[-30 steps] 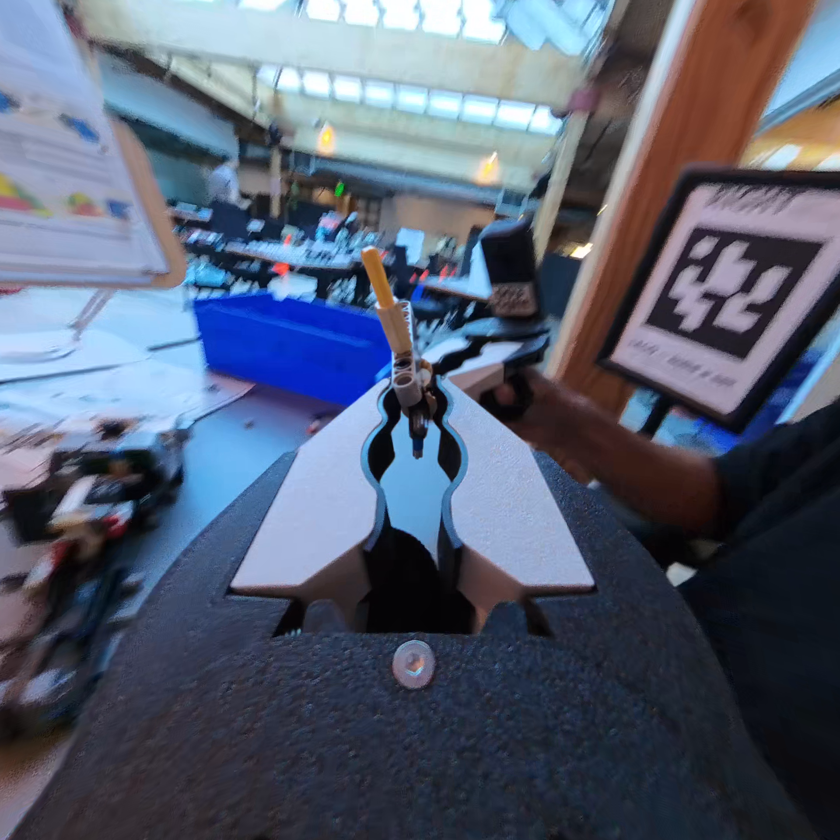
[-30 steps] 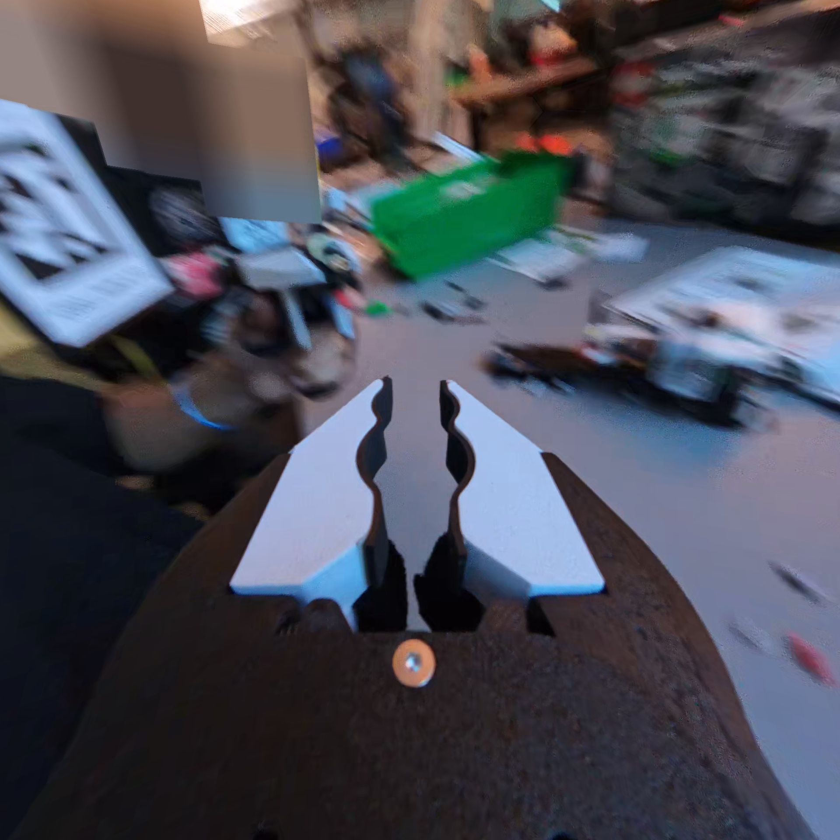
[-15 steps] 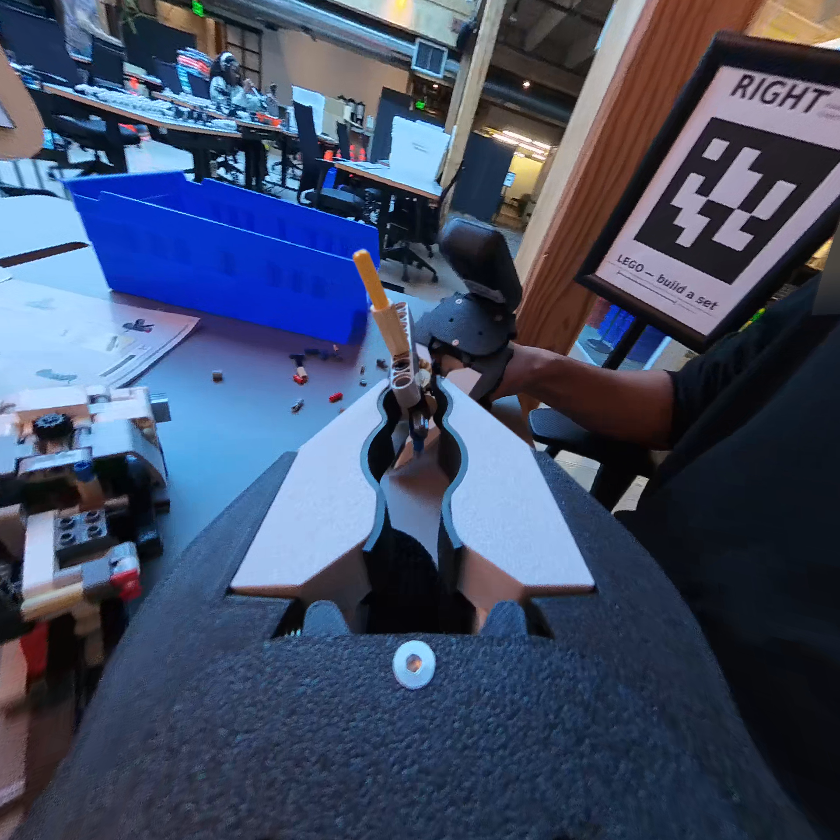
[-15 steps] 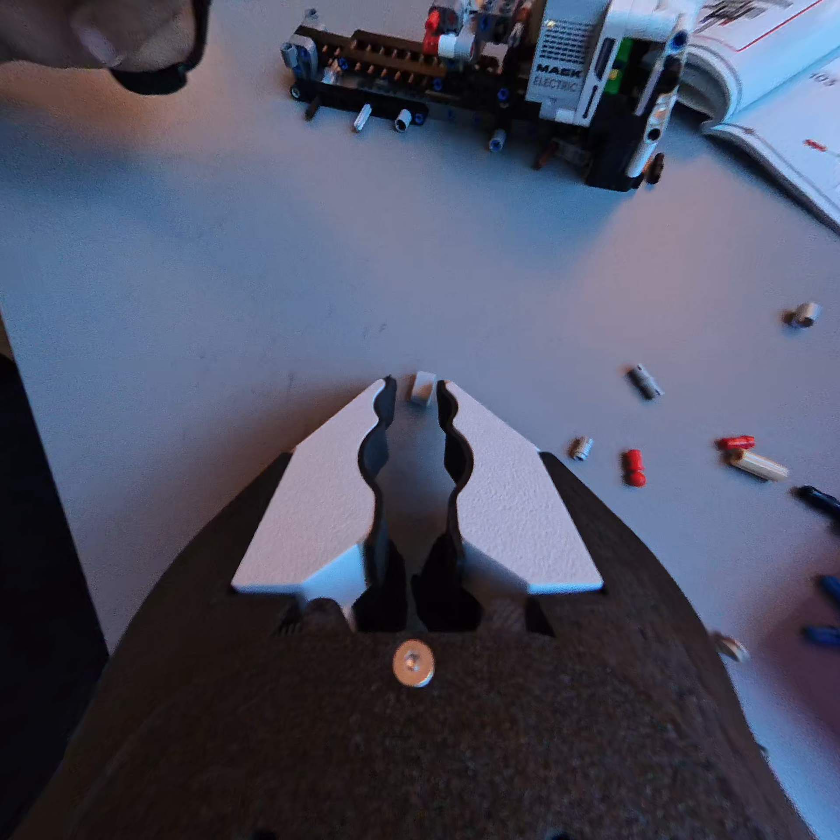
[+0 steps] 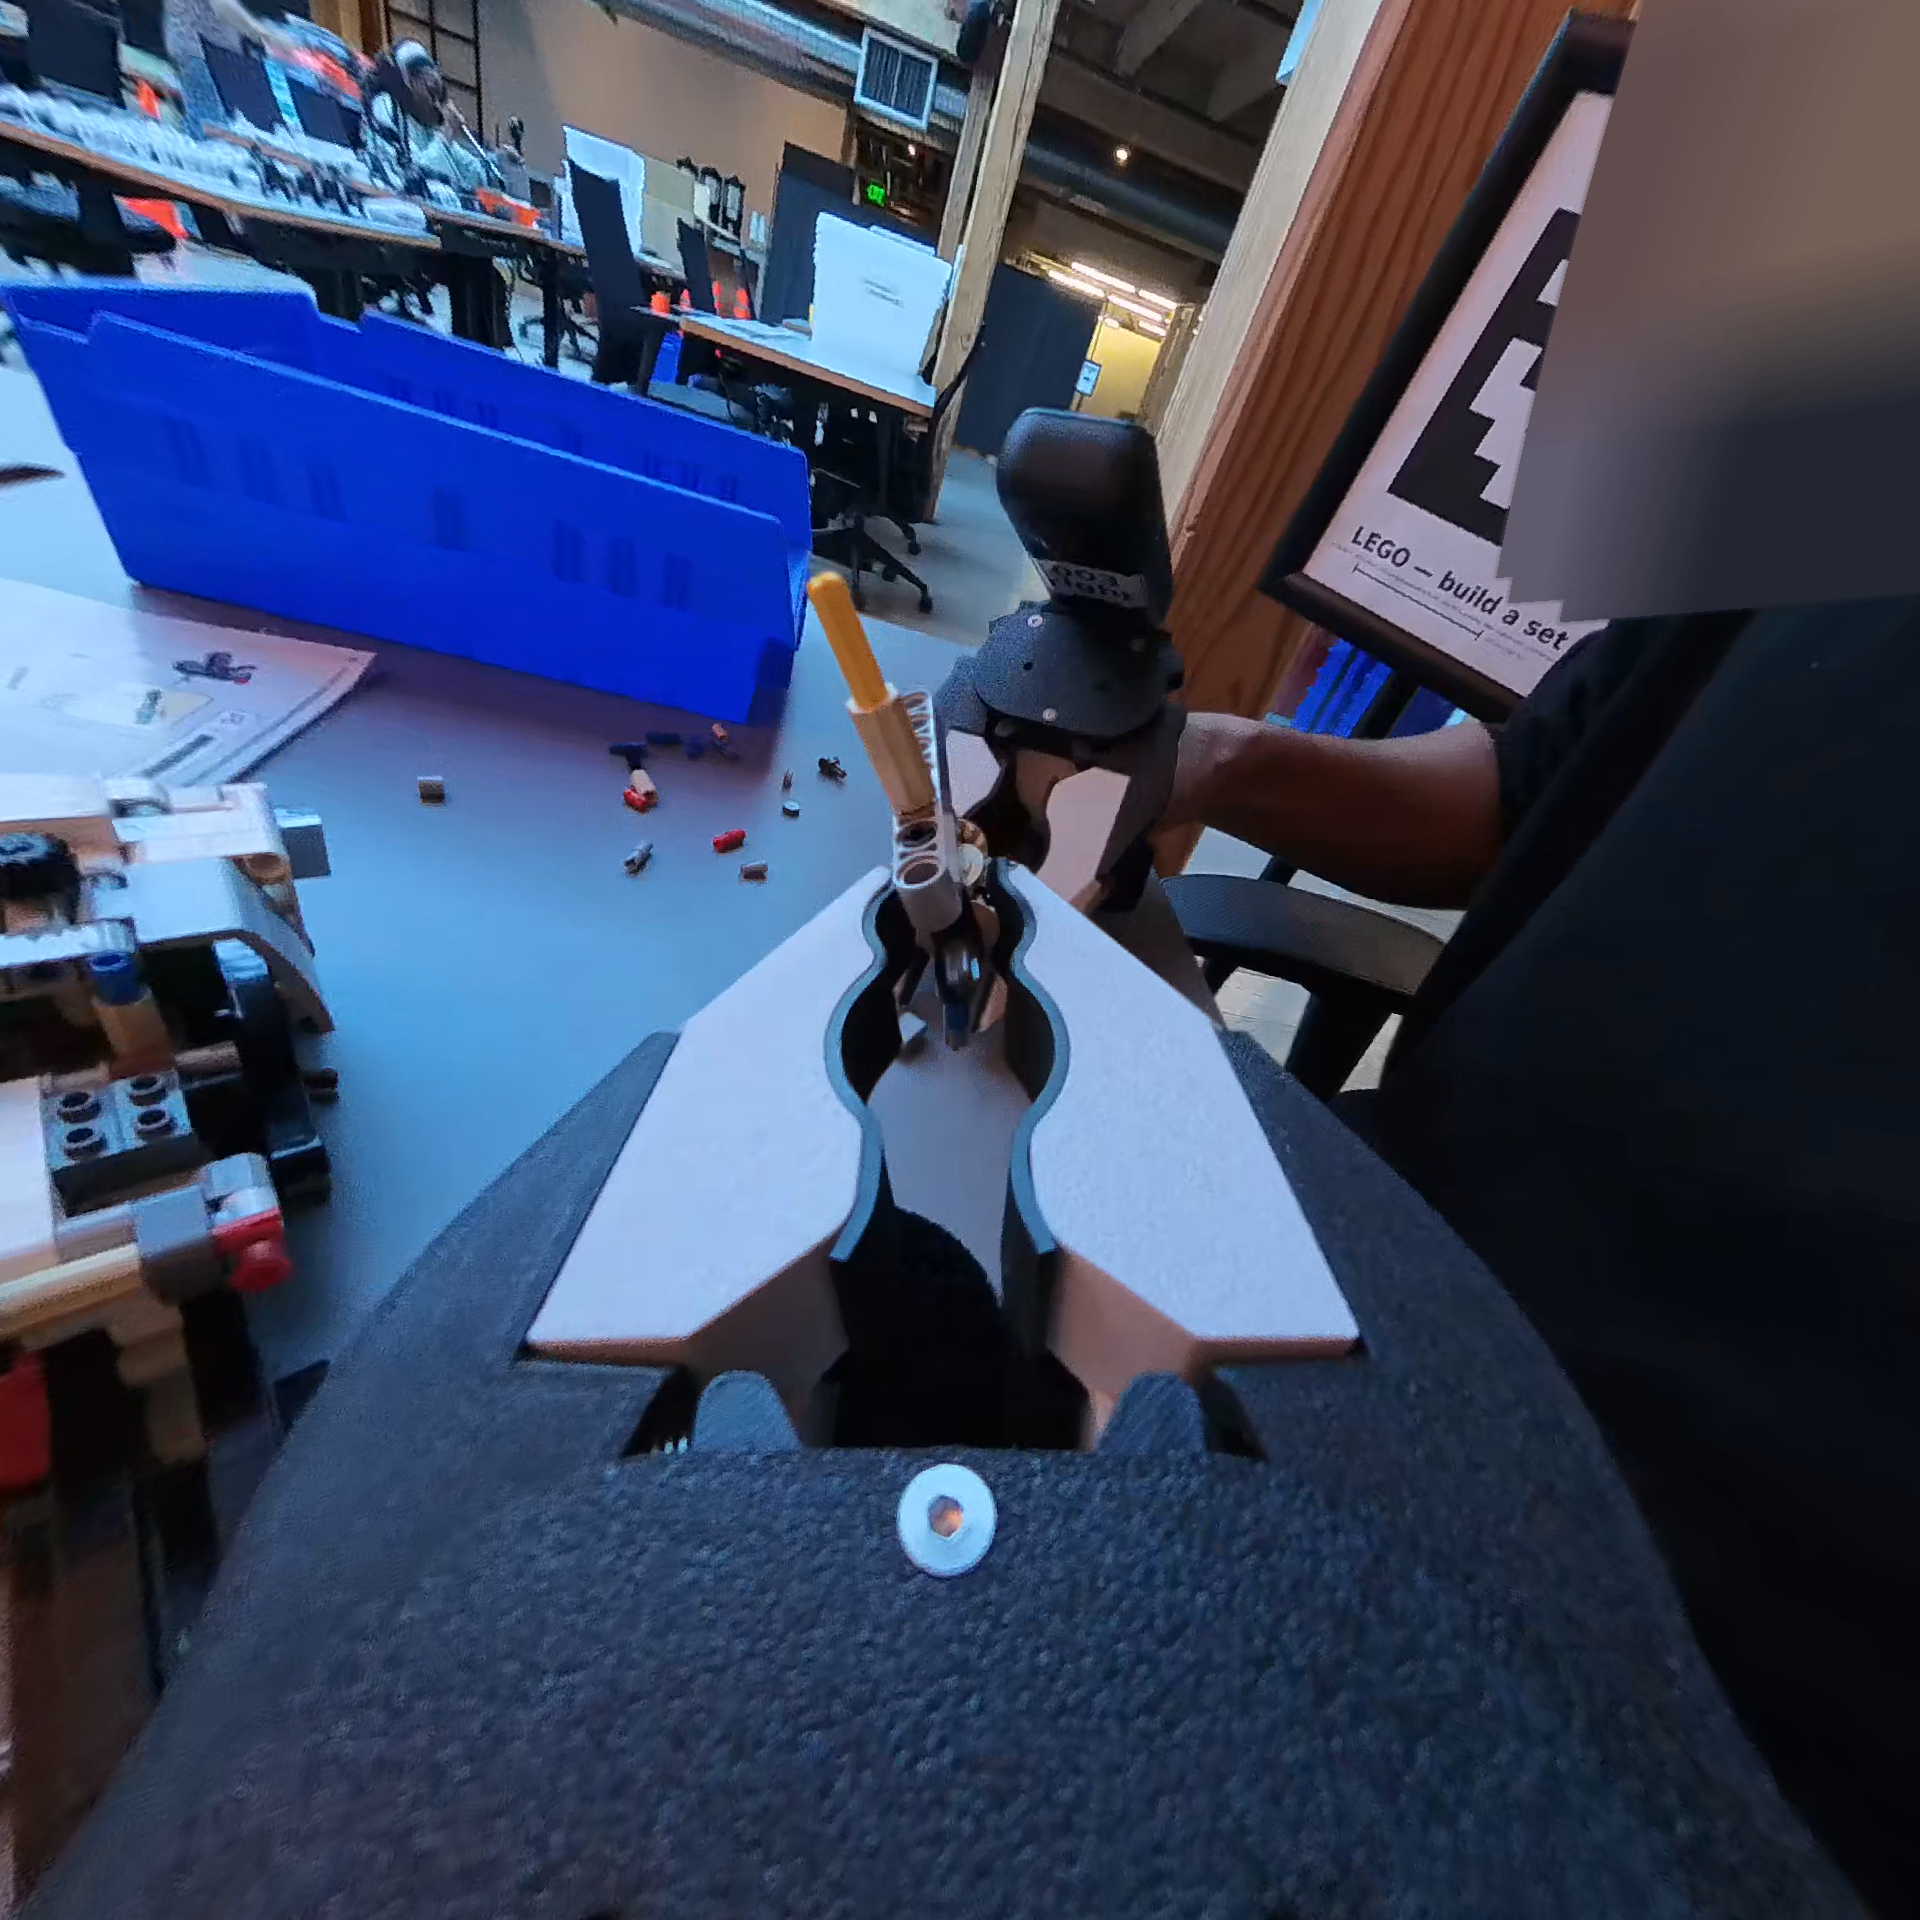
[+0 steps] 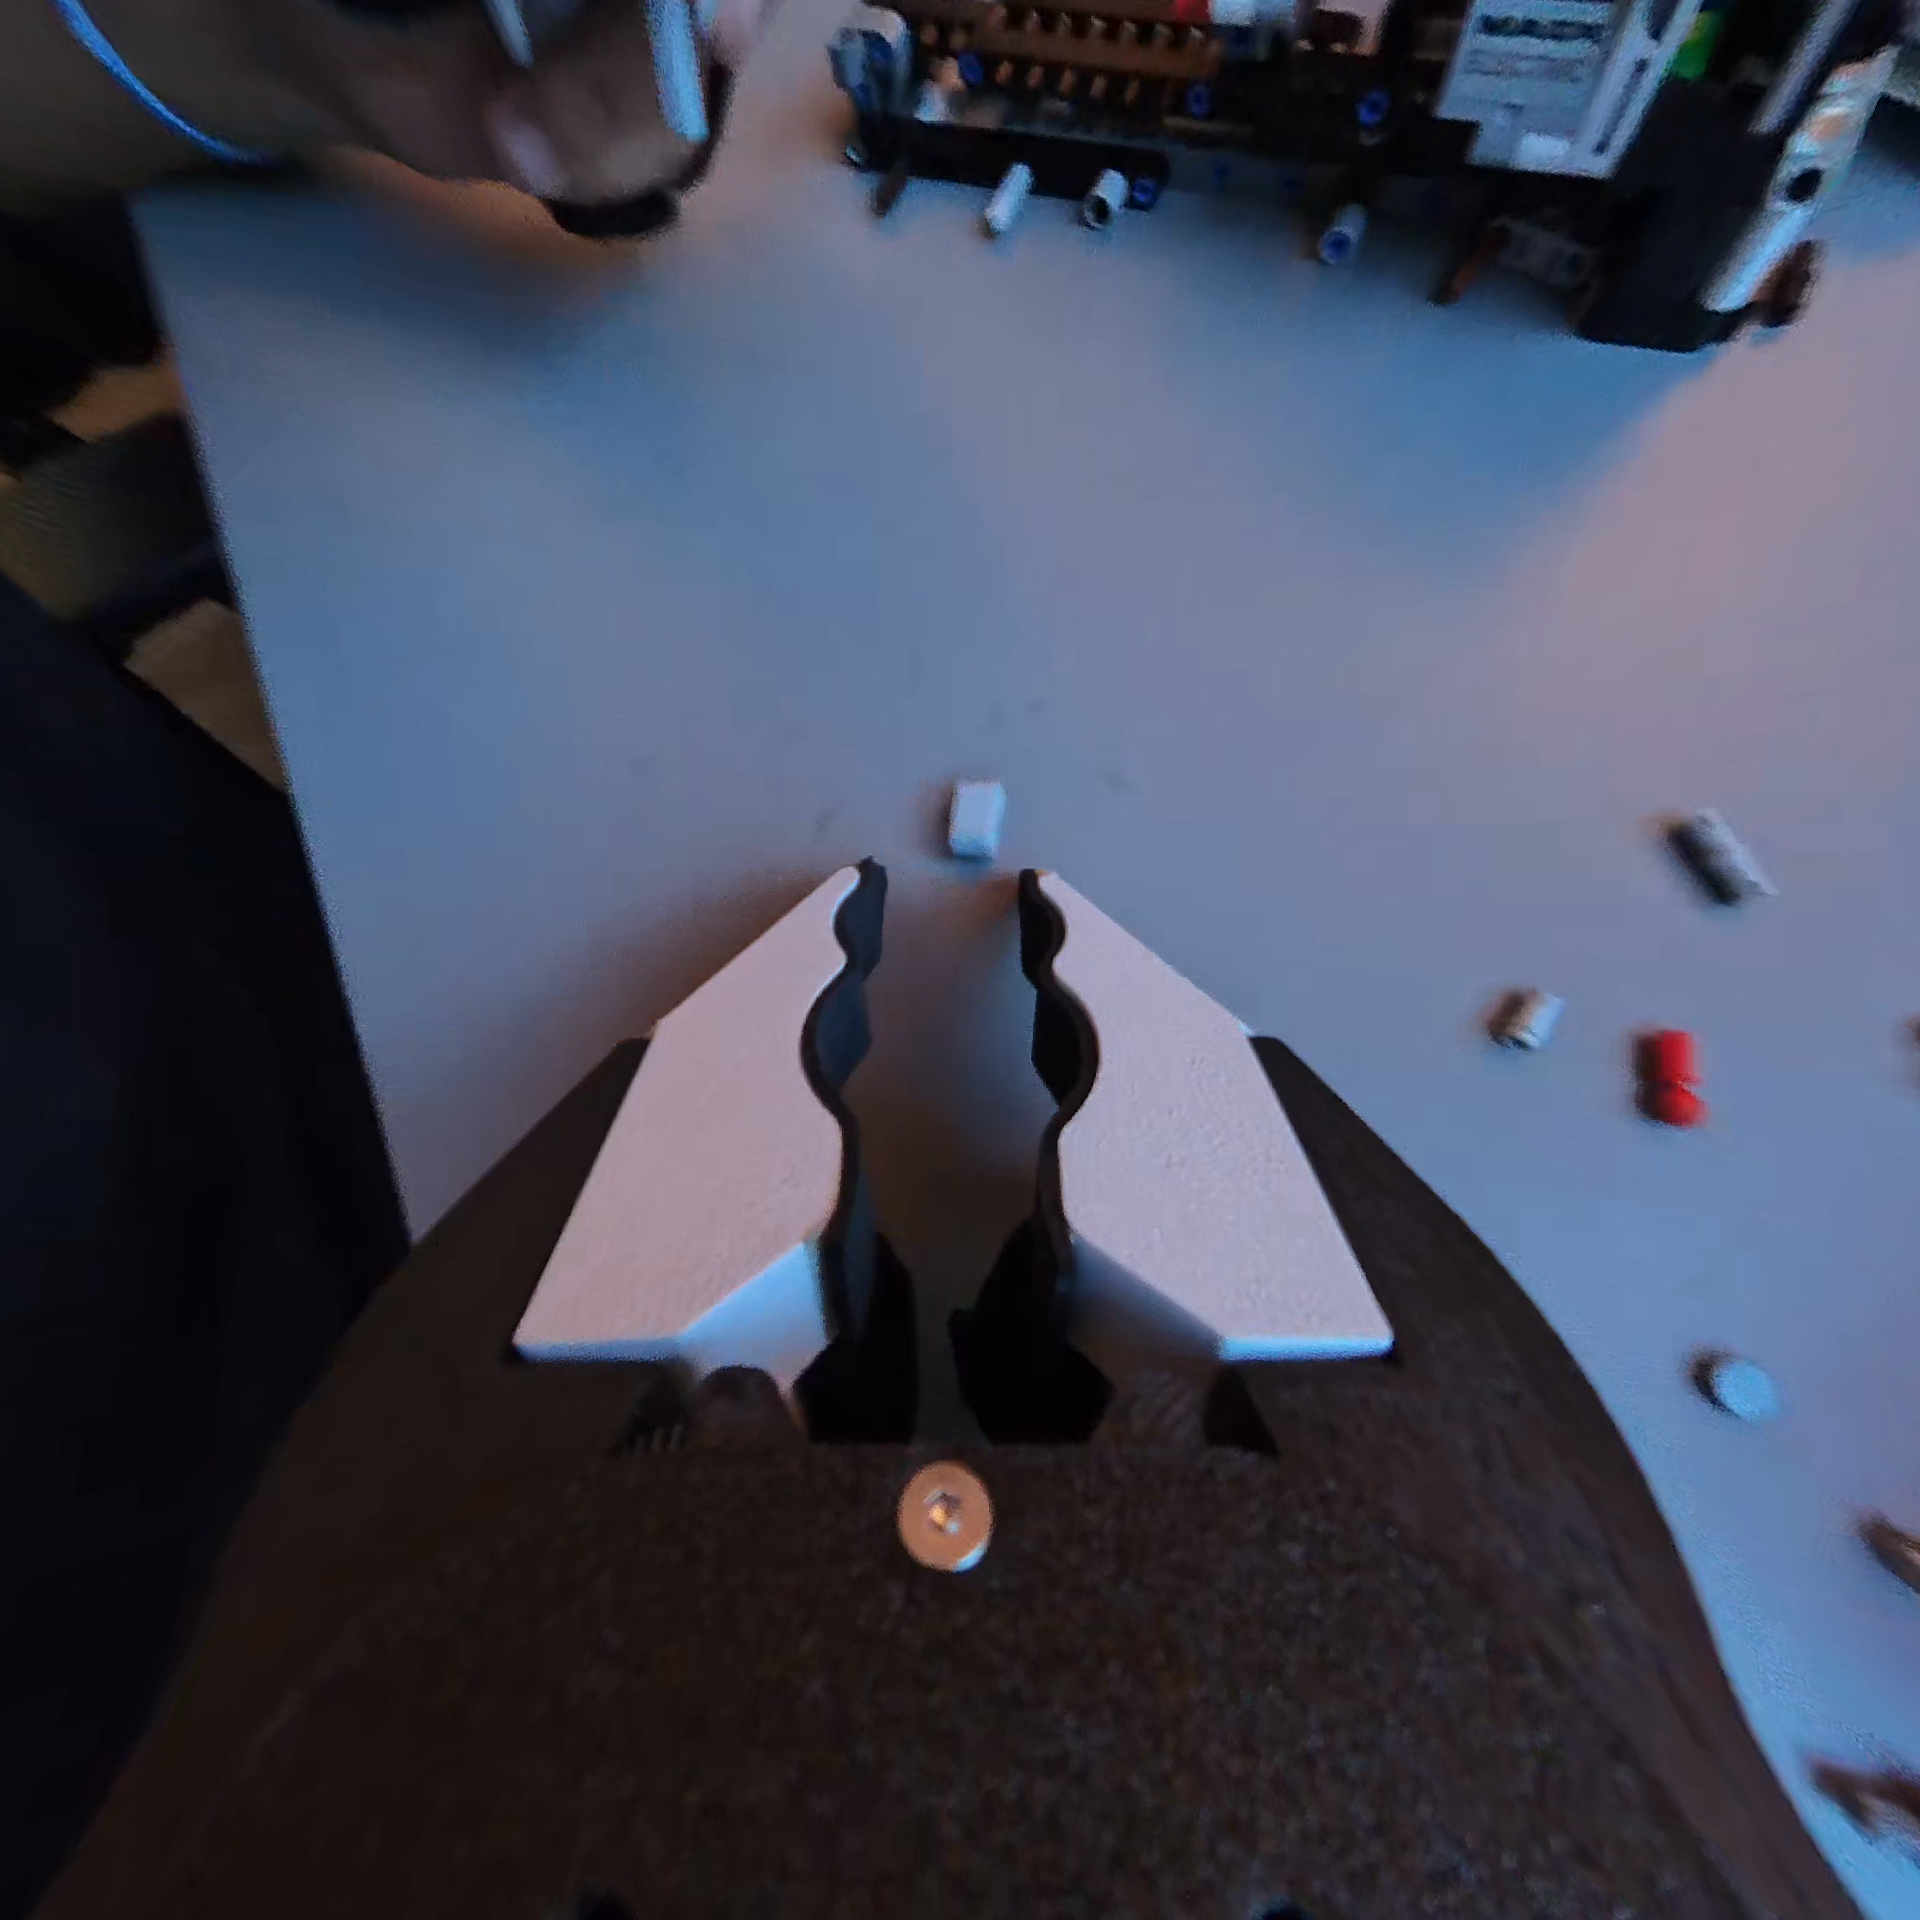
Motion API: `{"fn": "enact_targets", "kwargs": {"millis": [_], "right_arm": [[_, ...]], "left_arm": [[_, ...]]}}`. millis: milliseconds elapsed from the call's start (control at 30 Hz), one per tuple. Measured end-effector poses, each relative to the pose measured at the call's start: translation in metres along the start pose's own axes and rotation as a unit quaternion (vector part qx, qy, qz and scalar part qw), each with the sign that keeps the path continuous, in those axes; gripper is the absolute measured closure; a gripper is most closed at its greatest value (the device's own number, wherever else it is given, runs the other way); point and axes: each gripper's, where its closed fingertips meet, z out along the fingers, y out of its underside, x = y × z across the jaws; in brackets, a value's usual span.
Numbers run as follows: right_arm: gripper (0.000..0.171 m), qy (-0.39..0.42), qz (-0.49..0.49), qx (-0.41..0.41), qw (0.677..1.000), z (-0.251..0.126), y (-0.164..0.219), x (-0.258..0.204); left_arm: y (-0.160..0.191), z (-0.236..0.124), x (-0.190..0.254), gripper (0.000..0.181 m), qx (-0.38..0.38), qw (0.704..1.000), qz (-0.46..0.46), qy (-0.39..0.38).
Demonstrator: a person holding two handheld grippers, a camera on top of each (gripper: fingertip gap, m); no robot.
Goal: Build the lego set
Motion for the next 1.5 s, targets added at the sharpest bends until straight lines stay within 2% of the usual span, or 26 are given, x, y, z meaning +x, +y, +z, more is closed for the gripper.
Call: {"fn": "enact_targets", "kwargs": {"millis": [100, 267, 333, 400, 567, 733, 867, 1000, 1233, 1333, 1500], "right_arm": [[0.146, 0.017, -0.023, 0.008, 1.0, 0.008, -0.006, -0.002], [0.146, -0.026, -0.035, 0.011, 0.999, 0.009, -0.012, -0.018], [0.144, -0.019, -0.078, 0.009, 0.997, 0.002, -0.011, -0.007], [0.141, -0.053, -0.135, 0.007, 0.989, -0.002, -0.012, -0.004], [0.144, -0.197, -0.289, -0.024, 0.936, 0.008, -0.007, -0.019], [0.144, -0.241, -0.361, -0.034, 0.901, 0.015, -0.012, -0.014], [0.143, -0.266, -0.396, -0.057, 0.877, 0.018, -0.007, -0.016], [0.15, -0.284, -0.41, -0.068, 0.864, 0.019, -0.007, -0.015], [0.151, -0.311, -0.4, -0.046, 0.861, 0.022, -0.008, -0.024], [0.151, -0.29, -0.399, -0.061, 0.868, 0.02, -0.009, -0.018], [0.15, -0.266, -0.431, -0.06, 0.86, 0.018, -0.009, -0.01]], "left_arm": [[0.001, -0.002, -0.005, 0.171, 0.002, 1.0, -0.016, 0.001], [0.001, -0.005, -0.009, 0.17, 0.002, 1.0, -0.026, 0.003], [0.002, -0.005, -0.009, 0.171, -0.004, 1.0, -0.018, 0.001], [0.003, -0.004, -0.008, 0.171, -0.007, 1.0, -0.015, 0.002], [0.007, -0.001, -0.004, 0.171, -0.008, 0.999, -0.029, 0.02], [0.006, -0.001, -0.001, 0.171, -0.009, 0.999, -0.038, 0.03], [0.007, -0.001, -0.001, 0.171, -0.013, 0.999, -0.036, 0.032], [0.01, -0.001, -0.001, 0.171, -0.021, 0.999, -0.034, 0.034], [0.01, 0.0, 0.0, 0.171, -0.018, 0.998, -0.051, 0.042], [0.01, 0.0, -0.001, 0.171, -0.018, 0.998, -0.054, 0.041], [0.012, 0.001, 0.001, 0.171, -0.022, 0.998, -0.05, 0.043]]}}
